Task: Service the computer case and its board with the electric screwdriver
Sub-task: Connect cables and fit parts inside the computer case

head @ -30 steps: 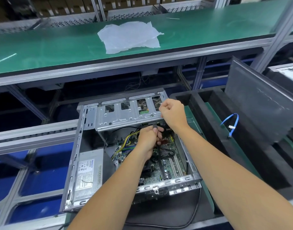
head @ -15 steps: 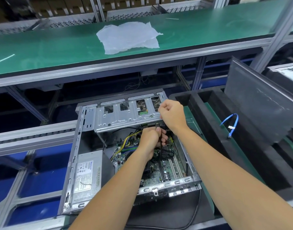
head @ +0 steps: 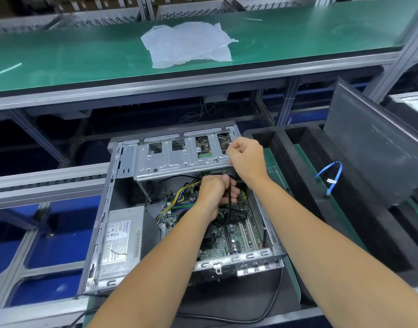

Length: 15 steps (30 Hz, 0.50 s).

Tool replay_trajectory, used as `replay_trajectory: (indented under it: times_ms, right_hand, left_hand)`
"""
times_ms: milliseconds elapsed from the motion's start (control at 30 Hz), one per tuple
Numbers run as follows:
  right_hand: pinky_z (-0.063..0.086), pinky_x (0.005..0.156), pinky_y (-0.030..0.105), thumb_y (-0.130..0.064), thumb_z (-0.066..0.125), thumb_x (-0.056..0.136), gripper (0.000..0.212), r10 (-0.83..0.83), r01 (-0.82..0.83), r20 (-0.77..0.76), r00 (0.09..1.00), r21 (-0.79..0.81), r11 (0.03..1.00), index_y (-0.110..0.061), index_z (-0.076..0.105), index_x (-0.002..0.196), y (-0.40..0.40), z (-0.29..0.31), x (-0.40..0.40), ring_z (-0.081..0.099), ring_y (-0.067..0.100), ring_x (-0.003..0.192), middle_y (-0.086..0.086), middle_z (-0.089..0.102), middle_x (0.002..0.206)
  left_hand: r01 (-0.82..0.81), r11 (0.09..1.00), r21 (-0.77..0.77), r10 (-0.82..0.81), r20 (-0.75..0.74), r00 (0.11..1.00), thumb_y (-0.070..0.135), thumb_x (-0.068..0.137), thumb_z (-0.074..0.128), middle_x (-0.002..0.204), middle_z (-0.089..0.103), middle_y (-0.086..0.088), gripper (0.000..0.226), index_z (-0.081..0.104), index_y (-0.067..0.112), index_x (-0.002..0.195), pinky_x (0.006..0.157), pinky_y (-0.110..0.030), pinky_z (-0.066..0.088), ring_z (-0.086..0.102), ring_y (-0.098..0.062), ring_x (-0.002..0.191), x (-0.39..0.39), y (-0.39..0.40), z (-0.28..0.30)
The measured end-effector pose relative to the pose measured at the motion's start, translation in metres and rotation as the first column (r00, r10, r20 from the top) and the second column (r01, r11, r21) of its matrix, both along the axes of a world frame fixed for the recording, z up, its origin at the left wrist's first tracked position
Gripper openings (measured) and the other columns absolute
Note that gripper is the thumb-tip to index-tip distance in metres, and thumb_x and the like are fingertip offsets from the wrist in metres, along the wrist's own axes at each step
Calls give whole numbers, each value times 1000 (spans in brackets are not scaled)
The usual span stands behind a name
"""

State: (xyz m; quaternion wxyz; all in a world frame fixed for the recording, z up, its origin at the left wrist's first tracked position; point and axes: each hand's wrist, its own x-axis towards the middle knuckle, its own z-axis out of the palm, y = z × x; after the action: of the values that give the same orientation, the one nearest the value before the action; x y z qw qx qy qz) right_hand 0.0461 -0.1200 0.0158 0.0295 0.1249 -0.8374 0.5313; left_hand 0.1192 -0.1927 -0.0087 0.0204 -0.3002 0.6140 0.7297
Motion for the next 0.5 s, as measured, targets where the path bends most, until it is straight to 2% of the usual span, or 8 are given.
replay_trajectory:
  times_ms: [100, 267, 400, 500]
  right_hand:
    - [52, 69, 42, 1, 55, 84, 14, 13, -13, -15, 1000, 14, 1000, 3, 63, 74, 0, -2, 0, 62, 37, 72, 22, 64, 69]
    - [48, 61, 34, 2, 56, 83, 13, 37, -37, -17, 999, 26, 999, 3, 63, 72, -1, -2, 3, 52, 20, 63, 21, 63, 68]
    - [40, 59, 28, 4, 55, 83, 14, 39, -39, -5, 999, -9, 999, 6, 63, 72, 2, -2, 3, 50, 19, 64, 24, 62, 68]
    - [42, 60, 31, 4, 54, 82, 14, 30, -30, -9, 999, -15, 999, 8, 63, 73, 3, -3, 2, 51, 22, 66, 25, 62, 69]
  left_hand:
    - [-75, 997, 21, 75, 25, 997, 11, 98, 43, 50, 63, -8, 33, 61, 0, 71, 47, -27, 55, 56, -17, 44, -3, 3, 1]
    - [-217, 976, -7, 217, 38, 975, 10, 92, 48, 45, 59, -9, 29, 60, -3, 69, 40, -25, 44, 49, -17, 36, -8, 13, 1]
    - [-234, 970, -59, 237, 36, 971, 10, 90, 49, 45, 58, -9, 28, 61, -2, 67, 40, -24, 43, 49, -18, 36, -11, 13, -1]
    - [-235, 970, -61, 237, 30, 971, 11, 91, 49, 43, 58, -8, 29, 60, -1, 67, 39, -24, 42, 49, -17, 35, -12, 14, -2]
